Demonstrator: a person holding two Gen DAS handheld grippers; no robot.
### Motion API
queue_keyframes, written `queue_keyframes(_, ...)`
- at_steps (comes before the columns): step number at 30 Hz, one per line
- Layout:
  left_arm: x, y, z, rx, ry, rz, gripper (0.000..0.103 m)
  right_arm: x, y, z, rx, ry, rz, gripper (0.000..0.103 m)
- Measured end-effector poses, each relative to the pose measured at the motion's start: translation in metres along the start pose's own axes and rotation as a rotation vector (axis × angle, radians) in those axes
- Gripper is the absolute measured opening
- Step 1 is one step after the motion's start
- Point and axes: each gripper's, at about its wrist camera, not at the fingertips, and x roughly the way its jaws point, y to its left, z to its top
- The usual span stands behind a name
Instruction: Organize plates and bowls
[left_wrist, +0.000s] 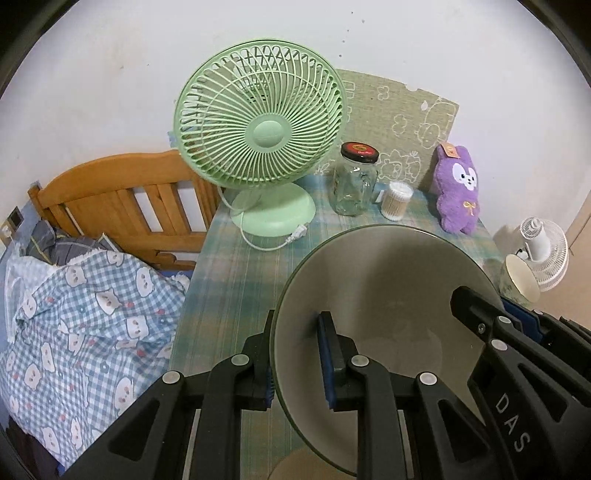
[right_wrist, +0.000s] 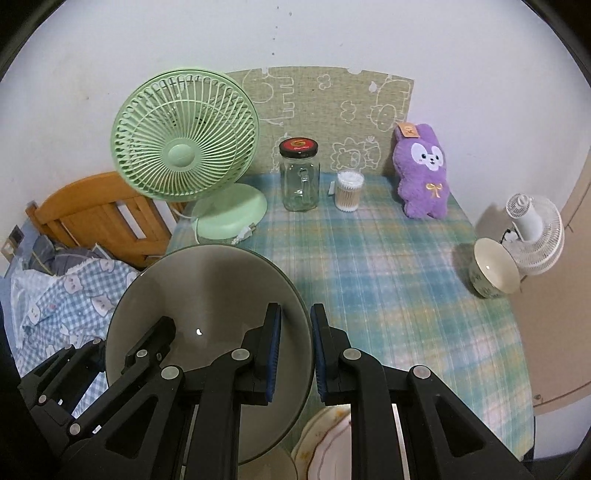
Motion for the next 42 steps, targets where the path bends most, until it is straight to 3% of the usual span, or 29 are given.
queue_keyframes(20, -0.015, 0.001, -0.063, 0.024, 0.066, -0.049, 0.018, -0.019, -0.002, -0.072, 0.034, 0.056, -0.037, 0.020)
queue_keyframes(42, 0.011, 0.004, -0.110, 0.047, 0.196, -0.066, 0.019, 0.011, 0.001, -0.120, 0.042, 0.189, -0.076, 0.020)
